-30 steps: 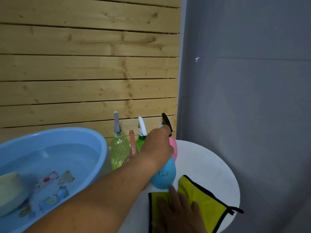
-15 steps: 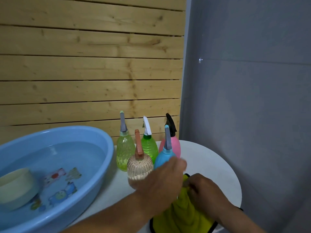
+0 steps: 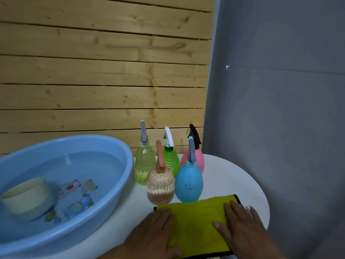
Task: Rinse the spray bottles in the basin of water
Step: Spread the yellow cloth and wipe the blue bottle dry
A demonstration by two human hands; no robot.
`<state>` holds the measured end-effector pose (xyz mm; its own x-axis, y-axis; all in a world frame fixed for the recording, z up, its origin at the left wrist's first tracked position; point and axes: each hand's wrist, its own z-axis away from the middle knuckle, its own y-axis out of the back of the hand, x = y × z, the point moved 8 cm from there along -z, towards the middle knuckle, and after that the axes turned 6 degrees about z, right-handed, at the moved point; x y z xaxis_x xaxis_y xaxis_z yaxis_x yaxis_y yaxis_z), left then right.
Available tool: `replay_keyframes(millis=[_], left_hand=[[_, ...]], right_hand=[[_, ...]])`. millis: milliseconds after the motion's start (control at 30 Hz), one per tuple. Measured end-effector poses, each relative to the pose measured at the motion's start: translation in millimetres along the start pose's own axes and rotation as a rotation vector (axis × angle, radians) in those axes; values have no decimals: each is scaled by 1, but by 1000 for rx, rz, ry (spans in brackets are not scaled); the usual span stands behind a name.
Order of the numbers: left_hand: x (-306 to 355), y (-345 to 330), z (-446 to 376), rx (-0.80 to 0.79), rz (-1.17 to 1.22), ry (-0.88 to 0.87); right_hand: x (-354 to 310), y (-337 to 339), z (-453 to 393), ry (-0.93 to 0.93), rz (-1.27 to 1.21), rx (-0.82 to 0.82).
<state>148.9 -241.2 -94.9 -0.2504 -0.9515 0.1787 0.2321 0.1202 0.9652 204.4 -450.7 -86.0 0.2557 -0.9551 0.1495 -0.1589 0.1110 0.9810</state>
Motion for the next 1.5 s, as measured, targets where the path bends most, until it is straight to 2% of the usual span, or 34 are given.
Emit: replay_keyframes(millis=[33,100,233,367,467,533,600,633,667,700,733,767,800,833,867,933,1000,1067,1100,1133,1167,1200,1233,1267,1300,1333,1367,1433,1500], left_hand=[[-5,-1,7,-75,-19,18],[-16,2,21,-128,-79,38],[-42,2,50,-262,-106,124],[-72,14,82,-300,-45,261],[-63,21,80,-115,73,215],[-49,17,70,0,209,189],[-39,9,71,59,147,107],[-38,5,74,76,46,81],[-45,-3,79,23,-41,111],[-48,-3,81,46,-174,132],[-49,3,84,72,-253,154],[-54,-2,88,-22,-258,155],[-53,-10,87,-67,-131,87],[-60,-5,77,44,-19,55],[-63,-12,71,56,-26,-18],[-62,-19,63,6,68,-53],[-60,-17,57,0,104,-9],[-57,-9,55,42,134,25],[-55,-8,57,44,83,16],[-51,-5,62,90,19,-6],[-50,-2,69,90,-20,-7],[-57,-12,72,11,-13,68],[-58,-12,73,36,-98,98],[-57,-11,75,42,-160,97],[-55,-13,76,-48,-142,100],[-51,2,73,51,-60,51],[-47,12,69,157,-29,11],[-34,22,72,169,189,-82],[-25,53,79,320,235,-115]], right_hand=[[-7,5,7,4,-11,-27],[-27,17,17,72,6,64],[-59,30,21,134,14,105],[-94,47,27,251,45,-98],[-113,48,25,320,34,-145],[-117,63,25,311,-8,-106],[-127,55,32,412,-72,-105],[-128,51,37,465,-76,-54],[-124,38,39,478,-54,-153],[-120,36,41,459,-32,-181],[-119,35,41,446,-29,-129],[-117,34,40,414,-29,-118],[-118,33,42,419,-36,-150],[-116,30,44,405,-74,-252],[-114,28,46,406,-103,-321],[-113,27,31,424,-175,-179],[-112,24,21,394,-360,-270],[-107,37,8,233,-605,-155],[-104,42,4,119,-809,-145],[-103,37,1,-13,-1061,-211],[-106,26,0,-151,-1327,-352],[-110,14,4,-295,-1550,-506],[-113,5,11,-430,-1702,-607],[-111,-1,14,-533,-1782,-642],[-108,-5,16,-593,-1807,-636],[-107,-6,15,-608,-1798,-623],[-107,-8,15,-596,-1782,-607],[-114,0,12,-520,-1766,-574],[-122,9,8,-393,-1748,-527]])
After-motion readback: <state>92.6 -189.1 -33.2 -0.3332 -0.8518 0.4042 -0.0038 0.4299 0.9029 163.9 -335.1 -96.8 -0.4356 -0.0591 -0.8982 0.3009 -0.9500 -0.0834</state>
